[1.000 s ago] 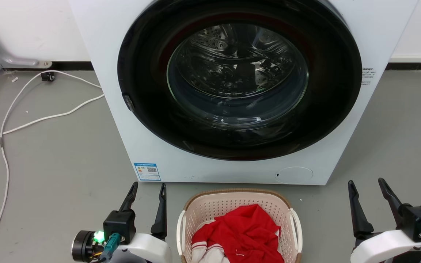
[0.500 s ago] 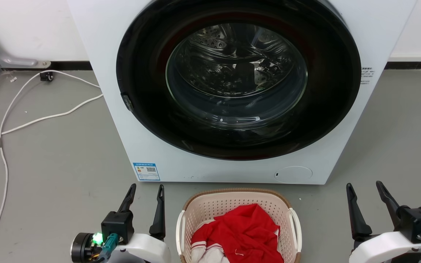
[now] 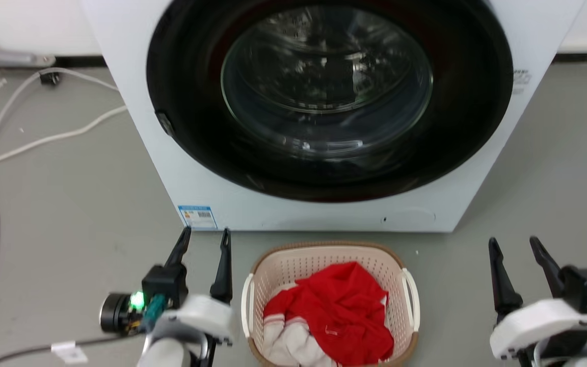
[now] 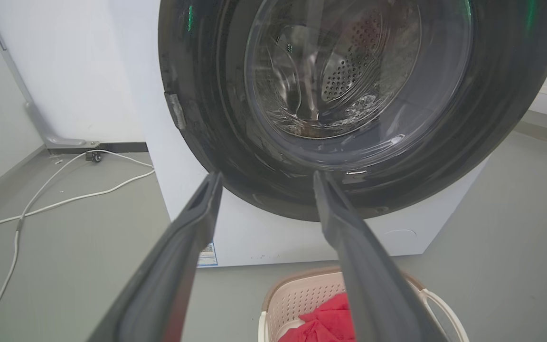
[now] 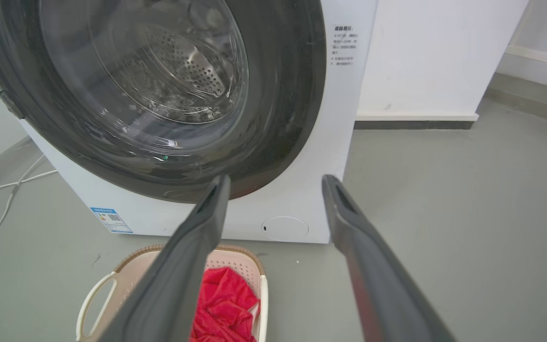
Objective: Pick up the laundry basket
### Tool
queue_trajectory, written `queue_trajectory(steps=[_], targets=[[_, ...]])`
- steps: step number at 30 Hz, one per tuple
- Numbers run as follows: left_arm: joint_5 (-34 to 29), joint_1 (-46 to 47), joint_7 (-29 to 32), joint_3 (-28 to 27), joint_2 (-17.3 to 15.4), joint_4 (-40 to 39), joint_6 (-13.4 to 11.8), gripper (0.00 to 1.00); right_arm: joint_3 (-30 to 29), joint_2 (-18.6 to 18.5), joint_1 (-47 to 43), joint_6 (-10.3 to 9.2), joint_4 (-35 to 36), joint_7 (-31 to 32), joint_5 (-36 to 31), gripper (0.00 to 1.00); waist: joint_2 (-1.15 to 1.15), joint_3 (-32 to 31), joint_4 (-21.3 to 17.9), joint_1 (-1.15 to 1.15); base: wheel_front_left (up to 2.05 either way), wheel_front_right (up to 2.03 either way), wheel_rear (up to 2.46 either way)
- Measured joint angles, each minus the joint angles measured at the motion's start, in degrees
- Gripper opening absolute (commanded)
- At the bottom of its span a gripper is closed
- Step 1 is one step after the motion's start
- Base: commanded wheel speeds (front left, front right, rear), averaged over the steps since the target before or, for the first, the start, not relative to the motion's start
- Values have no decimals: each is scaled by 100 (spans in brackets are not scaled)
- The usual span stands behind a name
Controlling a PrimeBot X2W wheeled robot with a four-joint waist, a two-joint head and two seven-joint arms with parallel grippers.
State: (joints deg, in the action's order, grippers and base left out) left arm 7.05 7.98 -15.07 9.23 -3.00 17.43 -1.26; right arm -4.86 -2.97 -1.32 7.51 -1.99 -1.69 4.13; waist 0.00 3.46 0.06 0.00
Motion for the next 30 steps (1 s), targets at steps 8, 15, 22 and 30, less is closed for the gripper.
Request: queue_trajectory(steps=[8, 15, 22, 30], targets=[[183, 1007, 265, 65, 2, 584, 215, 100, 26, 3, 770, 0, -573, 510, 144, 100, 0, 758, -70, 0, 0, 0, 0], [386, 1713, 786, 76, -45, 1400, 447, 100, 186, -42, 1448, 0, -1336, 1195, 220, 100, 0, 1481, -128, 1, 0, 0, 0], [635, 2318, 1513, 144, -212, 2429, 691, 100, 474, -201, 2188, 0, -2440, 1532, 456, 100, 0, 2103, -205, 1, 0, 0, 0], [948, 2871, 2176, 356, -387, 3342, 840, 100, 949, -242, 3004, 0, -3712, 1634, 683, 100, 0, 2592, -292, 1, 0, 0, 0]])
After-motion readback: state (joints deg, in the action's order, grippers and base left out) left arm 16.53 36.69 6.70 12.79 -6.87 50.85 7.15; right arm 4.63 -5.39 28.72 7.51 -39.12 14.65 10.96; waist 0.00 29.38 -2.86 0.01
